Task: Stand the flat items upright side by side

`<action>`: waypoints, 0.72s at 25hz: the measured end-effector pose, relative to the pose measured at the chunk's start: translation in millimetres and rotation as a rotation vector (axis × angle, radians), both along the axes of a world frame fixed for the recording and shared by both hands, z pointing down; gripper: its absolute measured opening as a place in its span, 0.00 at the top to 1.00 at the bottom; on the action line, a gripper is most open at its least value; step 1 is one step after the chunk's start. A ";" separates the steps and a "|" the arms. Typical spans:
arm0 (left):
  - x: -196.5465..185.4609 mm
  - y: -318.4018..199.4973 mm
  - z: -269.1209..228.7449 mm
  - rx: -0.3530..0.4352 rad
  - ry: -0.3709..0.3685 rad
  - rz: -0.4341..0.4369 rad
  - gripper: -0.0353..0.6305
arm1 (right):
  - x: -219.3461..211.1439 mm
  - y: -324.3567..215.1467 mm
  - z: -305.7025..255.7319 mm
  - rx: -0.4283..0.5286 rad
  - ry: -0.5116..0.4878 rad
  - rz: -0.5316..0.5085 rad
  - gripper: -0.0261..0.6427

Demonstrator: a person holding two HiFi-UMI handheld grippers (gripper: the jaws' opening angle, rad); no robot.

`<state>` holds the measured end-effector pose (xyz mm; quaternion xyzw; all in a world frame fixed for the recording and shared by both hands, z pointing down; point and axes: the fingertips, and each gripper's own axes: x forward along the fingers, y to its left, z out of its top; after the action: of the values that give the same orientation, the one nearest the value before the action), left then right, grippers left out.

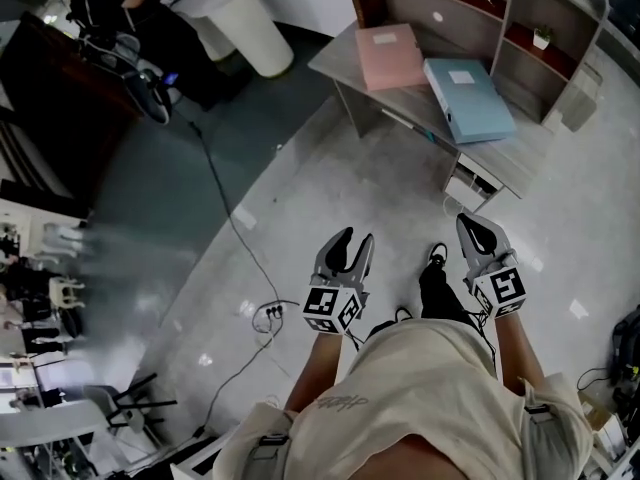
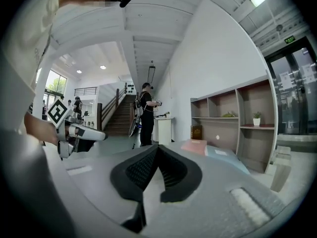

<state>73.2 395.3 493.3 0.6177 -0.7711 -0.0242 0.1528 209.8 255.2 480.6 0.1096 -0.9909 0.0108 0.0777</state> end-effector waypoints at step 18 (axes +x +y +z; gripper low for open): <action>-56.5 -237.0 -27.9 -0.036 -0.057 0.117 0.66 | -52.1 -229.6 -12.5 -0.013 -0.064 0.085 0.96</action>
<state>16.8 158.3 465.4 0.6593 -0.7379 0.0162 0.1432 157.7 25.6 468.1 0.1505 -0.9873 0.0240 0.0460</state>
